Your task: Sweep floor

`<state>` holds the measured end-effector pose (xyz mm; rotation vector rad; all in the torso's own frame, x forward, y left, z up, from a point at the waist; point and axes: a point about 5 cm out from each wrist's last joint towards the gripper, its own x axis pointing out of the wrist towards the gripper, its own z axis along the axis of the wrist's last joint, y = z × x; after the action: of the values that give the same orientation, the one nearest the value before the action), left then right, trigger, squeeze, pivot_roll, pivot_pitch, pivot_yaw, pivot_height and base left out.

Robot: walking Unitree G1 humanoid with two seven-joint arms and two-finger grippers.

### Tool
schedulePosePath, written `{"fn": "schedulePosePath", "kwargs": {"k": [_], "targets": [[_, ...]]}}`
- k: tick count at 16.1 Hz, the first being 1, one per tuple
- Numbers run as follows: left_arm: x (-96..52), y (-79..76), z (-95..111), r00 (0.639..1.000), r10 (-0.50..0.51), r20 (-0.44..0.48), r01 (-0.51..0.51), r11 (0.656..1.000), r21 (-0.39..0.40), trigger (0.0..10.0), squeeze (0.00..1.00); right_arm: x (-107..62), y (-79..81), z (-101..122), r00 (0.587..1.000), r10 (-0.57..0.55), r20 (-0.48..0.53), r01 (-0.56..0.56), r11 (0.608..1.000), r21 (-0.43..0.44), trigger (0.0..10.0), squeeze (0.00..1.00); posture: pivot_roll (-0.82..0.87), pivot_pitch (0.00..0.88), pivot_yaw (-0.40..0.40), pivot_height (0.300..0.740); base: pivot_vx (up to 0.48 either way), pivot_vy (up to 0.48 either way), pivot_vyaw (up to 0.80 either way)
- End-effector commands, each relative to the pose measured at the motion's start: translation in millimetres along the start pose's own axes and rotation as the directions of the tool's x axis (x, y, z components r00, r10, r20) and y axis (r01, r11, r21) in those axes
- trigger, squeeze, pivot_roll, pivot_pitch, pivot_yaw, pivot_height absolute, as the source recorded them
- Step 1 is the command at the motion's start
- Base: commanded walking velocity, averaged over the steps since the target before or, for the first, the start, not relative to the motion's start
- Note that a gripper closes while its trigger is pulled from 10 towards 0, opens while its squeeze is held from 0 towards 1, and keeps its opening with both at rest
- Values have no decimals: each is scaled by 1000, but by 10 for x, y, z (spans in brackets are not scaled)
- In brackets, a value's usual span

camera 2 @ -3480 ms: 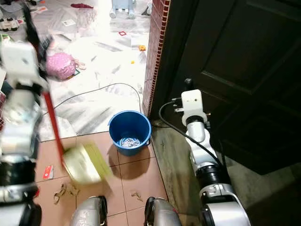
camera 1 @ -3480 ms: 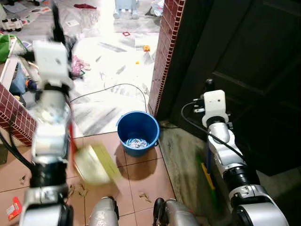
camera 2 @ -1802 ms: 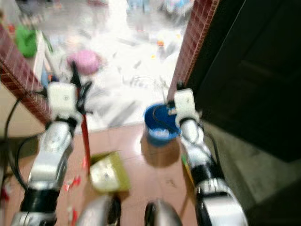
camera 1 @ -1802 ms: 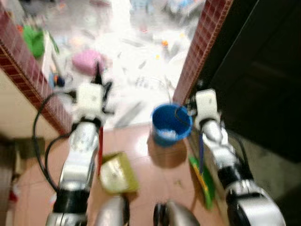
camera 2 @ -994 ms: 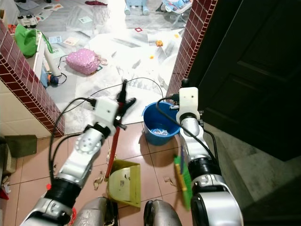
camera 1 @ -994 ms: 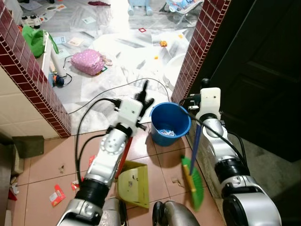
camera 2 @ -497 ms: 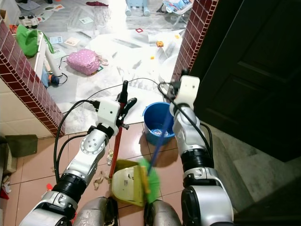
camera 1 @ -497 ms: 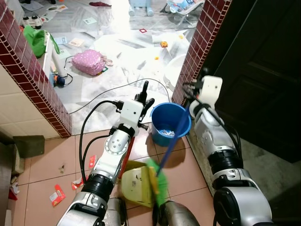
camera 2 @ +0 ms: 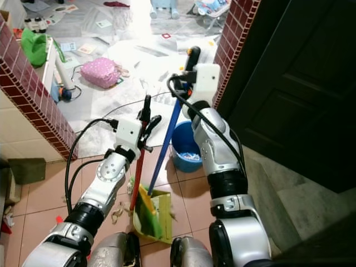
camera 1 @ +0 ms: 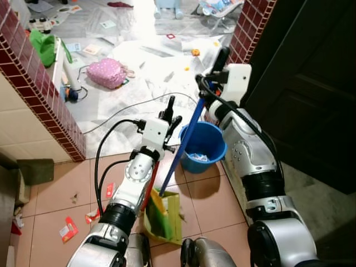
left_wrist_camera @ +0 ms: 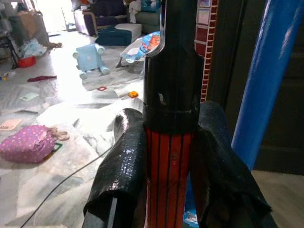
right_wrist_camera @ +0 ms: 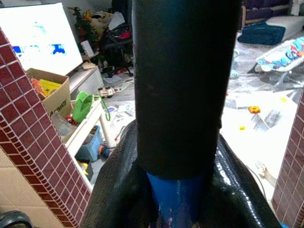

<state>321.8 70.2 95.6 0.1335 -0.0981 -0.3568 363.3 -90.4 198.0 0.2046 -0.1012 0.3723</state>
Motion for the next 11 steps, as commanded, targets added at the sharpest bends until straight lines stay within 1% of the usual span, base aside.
{"fn": "schedulePosePath", "kwargs": {"k": [1,2,4,5,6,7,8,11], "targets": [[26,1,-2,1000,27,-10,-27,999,-17,10000,0,24,37,298,992,35,118,-31,999,-32,10000,0,-46,116,-66,740,0,0,0],[34,108,7,994,104,-12,-104,994,20,10000,0,16,21,363,988,30,152,-22,998,-56,10000,0,-51,114,-67,740,0,0,0],[39,189,41,989,145,3,-145,989,30,10000,0,5,15,416,982,36,185,-19,995,-96,10000,0,-50,115,-68,740,0,0,0],[35,245,74,985,170,20,-171,985,37,10000,0,-9,12,443,979,40,202,-13,992,-129,10000,0,-50,115,-68,740,0,0,0],[13,308,118,979,197,45,-199,978,60,10000,0,-49,26,457,970,71,231,-14,971,-240,10000,0,-47,118,-69,740,0,0,0],[10,316,126,978,203,49,-205,977,58,10000,0,-57,30,452,970,78,232,-15,965,-263,10000,0,-47,118,-69,740,0,0,0],[-9,371,175,970,231,69,-235,971,47,10000,0,-89,12,364,976,61,207,-8,969,-248,10000,0,-47,118,-69,740,0,0,0],[-61,421,283,966,236,101,-242,969,53,10000,0,-173,-18,273,978,67,195,-5,952,-305,10000,0,-30,127,-73,740,0,0,0]]}}
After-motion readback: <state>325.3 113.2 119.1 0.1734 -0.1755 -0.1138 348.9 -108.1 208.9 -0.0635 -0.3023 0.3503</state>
